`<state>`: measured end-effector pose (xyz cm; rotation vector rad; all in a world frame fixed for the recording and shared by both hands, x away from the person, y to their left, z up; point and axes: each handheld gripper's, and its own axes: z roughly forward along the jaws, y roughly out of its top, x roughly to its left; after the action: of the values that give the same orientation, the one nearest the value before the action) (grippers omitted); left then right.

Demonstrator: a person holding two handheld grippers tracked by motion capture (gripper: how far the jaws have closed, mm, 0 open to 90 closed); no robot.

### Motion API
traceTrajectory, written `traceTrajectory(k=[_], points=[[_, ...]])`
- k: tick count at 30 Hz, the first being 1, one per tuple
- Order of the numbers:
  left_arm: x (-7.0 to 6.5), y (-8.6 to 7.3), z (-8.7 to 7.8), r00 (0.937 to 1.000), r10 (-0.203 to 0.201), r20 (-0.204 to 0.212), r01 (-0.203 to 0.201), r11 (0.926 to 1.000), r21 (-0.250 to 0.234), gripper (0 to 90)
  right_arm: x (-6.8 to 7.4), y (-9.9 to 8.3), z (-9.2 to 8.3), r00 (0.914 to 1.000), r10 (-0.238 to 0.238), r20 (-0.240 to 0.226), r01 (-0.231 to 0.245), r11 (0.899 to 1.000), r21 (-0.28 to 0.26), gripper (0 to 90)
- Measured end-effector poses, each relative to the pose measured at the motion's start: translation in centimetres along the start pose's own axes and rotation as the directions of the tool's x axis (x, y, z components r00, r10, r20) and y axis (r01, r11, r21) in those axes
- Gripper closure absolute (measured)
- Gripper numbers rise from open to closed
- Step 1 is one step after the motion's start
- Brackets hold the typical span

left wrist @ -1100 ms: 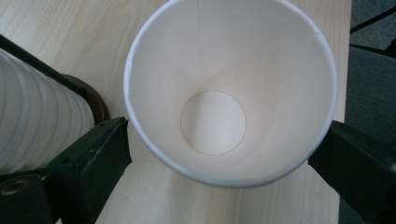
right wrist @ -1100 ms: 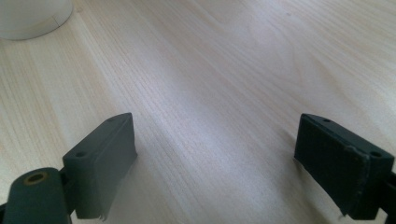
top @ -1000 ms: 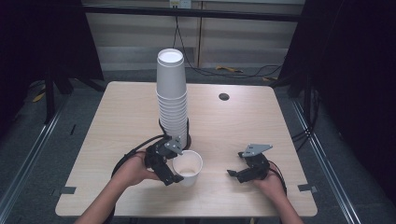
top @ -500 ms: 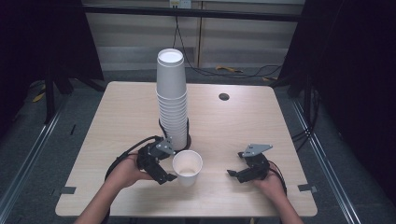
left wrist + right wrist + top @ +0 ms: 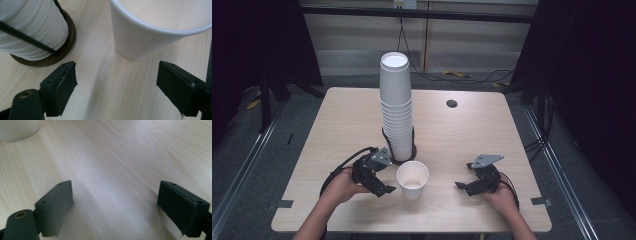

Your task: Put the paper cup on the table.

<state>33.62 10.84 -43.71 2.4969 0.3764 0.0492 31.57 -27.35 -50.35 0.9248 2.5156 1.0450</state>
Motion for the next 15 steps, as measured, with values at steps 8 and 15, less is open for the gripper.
traceTrajectory(k=[8,15], points=[[0.5,-1.5,0.2,0.9993,-0.038,-0.009,0.037,0.9992,-0.013,16.2,0.0,0.0,0.0,1.0,-0.001,0.001,0.001,1.0,0.0,12.8],[1.0,-2.7,0.2,0.9977,-0.067,-0.015,0.066,0.9974,-0.028,16.3,0.0,0.0,0.0,1.0,0.0,0.0,0.0,1.0,0.0,12.9]])
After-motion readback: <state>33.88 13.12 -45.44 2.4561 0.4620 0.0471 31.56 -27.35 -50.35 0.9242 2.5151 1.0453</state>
